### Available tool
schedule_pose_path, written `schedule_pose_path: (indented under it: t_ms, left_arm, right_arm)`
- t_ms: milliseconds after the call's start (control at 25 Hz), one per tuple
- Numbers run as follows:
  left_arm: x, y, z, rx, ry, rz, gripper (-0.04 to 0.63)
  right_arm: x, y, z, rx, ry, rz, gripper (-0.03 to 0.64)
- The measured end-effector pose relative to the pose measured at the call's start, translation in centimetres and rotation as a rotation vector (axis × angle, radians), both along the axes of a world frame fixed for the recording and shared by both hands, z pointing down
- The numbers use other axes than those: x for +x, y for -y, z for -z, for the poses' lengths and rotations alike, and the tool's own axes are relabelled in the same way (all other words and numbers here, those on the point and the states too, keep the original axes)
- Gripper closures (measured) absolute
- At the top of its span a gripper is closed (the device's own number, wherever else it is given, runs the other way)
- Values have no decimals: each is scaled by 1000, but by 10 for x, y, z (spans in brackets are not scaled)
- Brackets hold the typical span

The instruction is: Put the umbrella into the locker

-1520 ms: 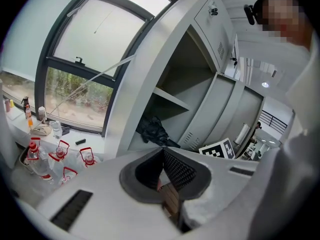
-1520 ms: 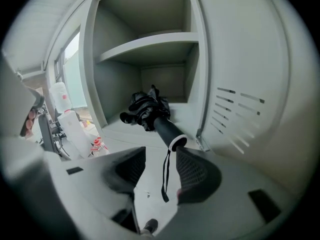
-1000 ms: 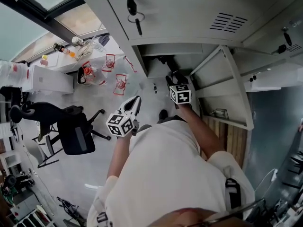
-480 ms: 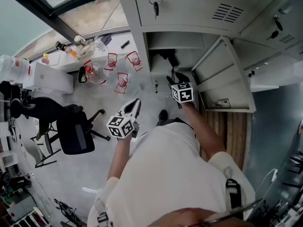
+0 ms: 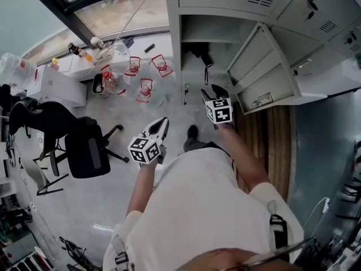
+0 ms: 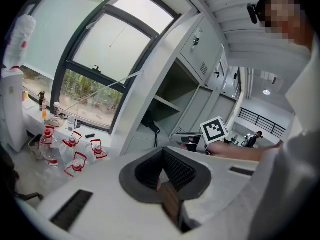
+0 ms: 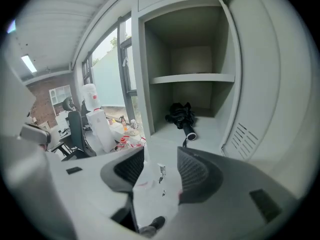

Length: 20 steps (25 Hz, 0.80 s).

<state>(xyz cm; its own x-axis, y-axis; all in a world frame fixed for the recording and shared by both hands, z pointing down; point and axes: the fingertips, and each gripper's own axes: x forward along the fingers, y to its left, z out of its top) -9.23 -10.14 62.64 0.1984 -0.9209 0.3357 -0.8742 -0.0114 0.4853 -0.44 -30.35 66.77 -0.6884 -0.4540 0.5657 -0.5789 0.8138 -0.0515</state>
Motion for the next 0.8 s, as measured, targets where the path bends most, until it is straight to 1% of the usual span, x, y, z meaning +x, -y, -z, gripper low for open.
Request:
schedule_pose_path:
  t_ms: [200, 360, 560, 680, 800]
  left_arm:
    - [19, -31, 3, 21, -8, -28, 591]
    - [41, -40, 7, 45, -14, -66, 591]
    - [67, -49, 12, 69, -33, -82, 591]
    - [80, -52, 10, 65, -32, -82, 591]
    - [92, -57, 6, 52, -28, -77, 591]
  right_arm:
    - [29, -41, 24, 21, 25, -20, 413]
    - [61, -64, 51, 60, 45, -44, 418]
    - [102, -91, 75, 89, 66, -76, 433]
    - [122, -104, 86, 109, 79, -89, 437]
    - [137, -114, 84, 113, 89, -95, 450]
